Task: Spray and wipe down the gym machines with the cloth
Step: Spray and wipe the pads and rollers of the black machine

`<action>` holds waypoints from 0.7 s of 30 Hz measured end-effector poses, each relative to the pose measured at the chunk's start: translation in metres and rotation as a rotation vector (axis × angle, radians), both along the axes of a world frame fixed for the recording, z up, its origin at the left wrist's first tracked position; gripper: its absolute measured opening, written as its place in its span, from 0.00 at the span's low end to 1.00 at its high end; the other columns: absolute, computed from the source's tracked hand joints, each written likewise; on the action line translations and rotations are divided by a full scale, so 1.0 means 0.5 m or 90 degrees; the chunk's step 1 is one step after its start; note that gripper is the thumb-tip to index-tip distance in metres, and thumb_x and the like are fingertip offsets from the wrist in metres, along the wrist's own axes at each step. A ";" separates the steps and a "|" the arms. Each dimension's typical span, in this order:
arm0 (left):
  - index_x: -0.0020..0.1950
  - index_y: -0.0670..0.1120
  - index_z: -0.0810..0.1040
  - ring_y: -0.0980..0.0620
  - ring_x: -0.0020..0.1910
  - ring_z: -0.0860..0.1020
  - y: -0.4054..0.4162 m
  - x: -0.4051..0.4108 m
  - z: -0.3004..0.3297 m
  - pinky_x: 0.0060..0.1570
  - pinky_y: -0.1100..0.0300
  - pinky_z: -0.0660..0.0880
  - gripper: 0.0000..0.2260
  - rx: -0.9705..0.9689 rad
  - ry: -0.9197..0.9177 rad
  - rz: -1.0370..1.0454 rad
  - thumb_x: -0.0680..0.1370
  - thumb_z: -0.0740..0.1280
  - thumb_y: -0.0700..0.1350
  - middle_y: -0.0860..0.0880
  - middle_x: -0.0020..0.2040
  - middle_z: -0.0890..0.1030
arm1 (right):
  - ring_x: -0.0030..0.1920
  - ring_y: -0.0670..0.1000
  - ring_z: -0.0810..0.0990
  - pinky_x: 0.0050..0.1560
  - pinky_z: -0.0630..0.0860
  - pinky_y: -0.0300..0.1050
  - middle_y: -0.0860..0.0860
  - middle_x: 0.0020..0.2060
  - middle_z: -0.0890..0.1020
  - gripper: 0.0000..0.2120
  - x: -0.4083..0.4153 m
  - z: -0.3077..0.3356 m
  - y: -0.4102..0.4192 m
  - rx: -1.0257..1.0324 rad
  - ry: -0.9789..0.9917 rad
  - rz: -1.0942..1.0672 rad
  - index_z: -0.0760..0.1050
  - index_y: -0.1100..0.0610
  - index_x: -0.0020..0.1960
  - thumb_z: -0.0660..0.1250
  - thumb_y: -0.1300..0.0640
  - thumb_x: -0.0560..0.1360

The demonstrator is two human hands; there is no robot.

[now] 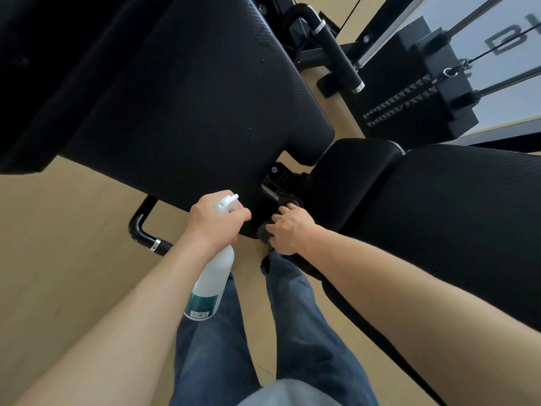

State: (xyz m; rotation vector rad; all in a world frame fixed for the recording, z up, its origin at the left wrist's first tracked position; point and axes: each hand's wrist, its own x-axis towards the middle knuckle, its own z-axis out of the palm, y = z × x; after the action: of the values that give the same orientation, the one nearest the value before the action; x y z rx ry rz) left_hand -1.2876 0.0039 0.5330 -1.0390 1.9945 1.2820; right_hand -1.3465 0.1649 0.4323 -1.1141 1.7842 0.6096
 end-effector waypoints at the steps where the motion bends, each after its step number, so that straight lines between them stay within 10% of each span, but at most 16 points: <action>1: 0.44 0.41 0.80 0.51 0.31 0.77 0.001 0.002 0.002 0.40 0.55 0.77 0.06 0.002 -0.004 0.006 0.78 0.71 0.43 0.46 0.31 0.78 | 0.71 0.55 0.68 0.72 0.62 0.51 0.48 0.71 0.73 0.22 0.007 0.003 -0.001 -0.009 -0.009 0.010 0.71 0.46 0.74 0.55 0.43 0.83; 10: 0.45 0.42 0.80 0.50 0.31 0.77 0.025 -0.026 0.056 0.37 0.57 0.74 0.06 0.003 0.001 -0.023 0.78 0.71 0.44 0.47 0.32 0.78 | 0.69 0.54 0.69 0.68 0.66 0.47 0.49 0.69 0.74 0.19 0.057 0.110 0.030 -0.015 -0.067 0.111 0.75 0.52 0.70 0.66 0.50 0.81; 21: 0.47 0.40 0.80 0.51 0.29 0.76 0.066 -0.088 0.058 0.37 0.57 0.75 0.07 0.018 0.015 -0.059 0.77 0.71 0.44 0.47 0.34 0.78 | 0.70 0.53 0.74 0.69 0.72 0.53 0.48 0.69 0.76 0.17 -0.161 0.139 0.107 -0.066 -0.002 -0.029 0.72 0.49 0.72 0.56 0.50 0.85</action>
State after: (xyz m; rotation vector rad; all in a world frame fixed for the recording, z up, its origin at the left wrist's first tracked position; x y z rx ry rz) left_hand -1.3316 0.0371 0.5618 -0.9117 2.0115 1.2761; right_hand -1.4272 0.2183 0.5018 -1.1401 1.8510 0.4917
